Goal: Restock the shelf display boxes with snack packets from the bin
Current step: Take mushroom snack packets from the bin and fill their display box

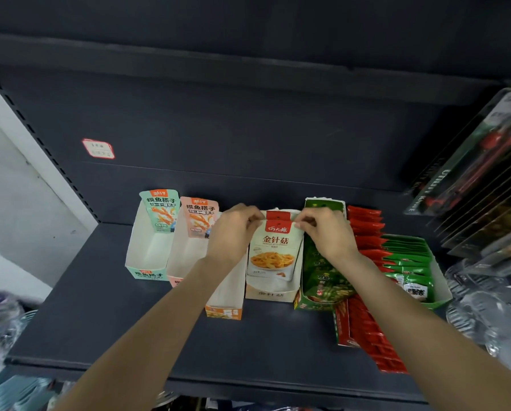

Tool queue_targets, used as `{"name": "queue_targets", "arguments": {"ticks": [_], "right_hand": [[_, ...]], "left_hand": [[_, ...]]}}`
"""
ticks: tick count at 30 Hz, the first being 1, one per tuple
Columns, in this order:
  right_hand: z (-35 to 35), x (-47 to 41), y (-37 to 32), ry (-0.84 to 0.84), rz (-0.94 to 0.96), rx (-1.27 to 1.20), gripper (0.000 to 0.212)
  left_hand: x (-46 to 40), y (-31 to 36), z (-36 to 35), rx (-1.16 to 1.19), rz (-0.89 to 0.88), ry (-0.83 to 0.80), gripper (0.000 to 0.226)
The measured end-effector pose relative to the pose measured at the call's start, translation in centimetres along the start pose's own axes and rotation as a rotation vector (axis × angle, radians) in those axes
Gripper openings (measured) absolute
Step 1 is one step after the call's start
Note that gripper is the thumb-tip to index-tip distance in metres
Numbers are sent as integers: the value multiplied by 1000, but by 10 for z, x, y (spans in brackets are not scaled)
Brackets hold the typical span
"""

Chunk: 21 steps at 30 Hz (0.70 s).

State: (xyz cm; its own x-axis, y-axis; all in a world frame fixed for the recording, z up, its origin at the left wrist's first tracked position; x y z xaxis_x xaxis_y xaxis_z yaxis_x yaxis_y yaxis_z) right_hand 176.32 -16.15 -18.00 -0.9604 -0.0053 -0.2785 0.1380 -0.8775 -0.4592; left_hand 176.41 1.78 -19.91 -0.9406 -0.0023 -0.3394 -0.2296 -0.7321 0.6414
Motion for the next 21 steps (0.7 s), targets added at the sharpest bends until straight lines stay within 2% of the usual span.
{"name": "queue_targets", "arguments": {"ticks": [4,10,21], "right_hand": [[4,-1,-3,112,61,13,11],[-4,2,0,-58,56,90,14],[4,5,-6,0,-3,-24,19]], "left_hand": [[-1,3,2,-24,-26,106,17],[8,-5,-5,-150,-36,34,22],[9,-3,3,-122,-29,28,23]]}}
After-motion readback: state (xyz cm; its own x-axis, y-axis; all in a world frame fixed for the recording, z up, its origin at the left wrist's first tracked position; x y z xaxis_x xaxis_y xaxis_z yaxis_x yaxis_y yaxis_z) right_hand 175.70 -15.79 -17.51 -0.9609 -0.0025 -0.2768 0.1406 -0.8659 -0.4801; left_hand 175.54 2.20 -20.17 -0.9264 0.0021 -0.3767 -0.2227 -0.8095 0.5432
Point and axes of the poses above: each hand's wrist, its own x-axis away from the middle knuckle, its own z-axis out of the back of the hand, y = z × x, the point moved 4 cm from there along -x, towards the middle knuckle, and after that the axes turned 10 degrees about y, right-handed, at the moved point
